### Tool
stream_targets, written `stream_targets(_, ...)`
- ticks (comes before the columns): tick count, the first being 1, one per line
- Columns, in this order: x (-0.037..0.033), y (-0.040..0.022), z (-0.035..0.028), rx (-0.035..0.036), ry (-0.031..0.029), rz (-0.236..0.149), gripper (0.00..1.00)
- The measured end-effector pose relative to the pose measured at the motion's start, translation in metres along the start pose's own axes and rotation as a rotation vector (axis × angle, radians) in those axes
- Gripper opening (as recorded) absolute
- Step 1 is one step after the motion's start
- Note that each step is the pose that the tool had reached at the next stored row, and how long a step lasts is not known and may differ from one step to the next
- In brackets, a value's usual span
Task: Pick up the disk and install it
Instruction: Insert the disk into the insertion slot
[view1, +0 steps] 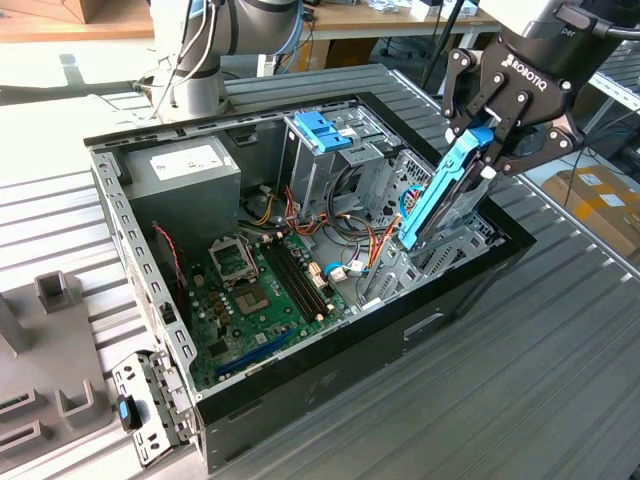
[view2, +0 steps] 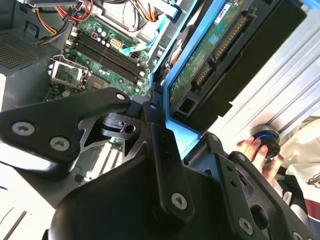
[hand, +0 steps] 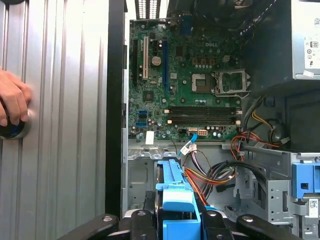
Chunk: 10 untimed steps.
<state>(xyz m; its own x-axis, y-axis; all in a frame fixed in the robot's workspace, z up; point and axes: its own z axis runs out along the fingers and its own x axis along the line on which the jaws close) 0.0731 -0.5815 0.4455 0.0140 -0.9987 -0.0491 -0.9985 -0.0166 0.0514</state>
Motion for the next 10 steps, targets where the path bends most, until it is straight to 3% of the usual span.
stream_targets(10,0.0001,-0.0019,0.0061,0.0,-0.0001,0.0,0.37)
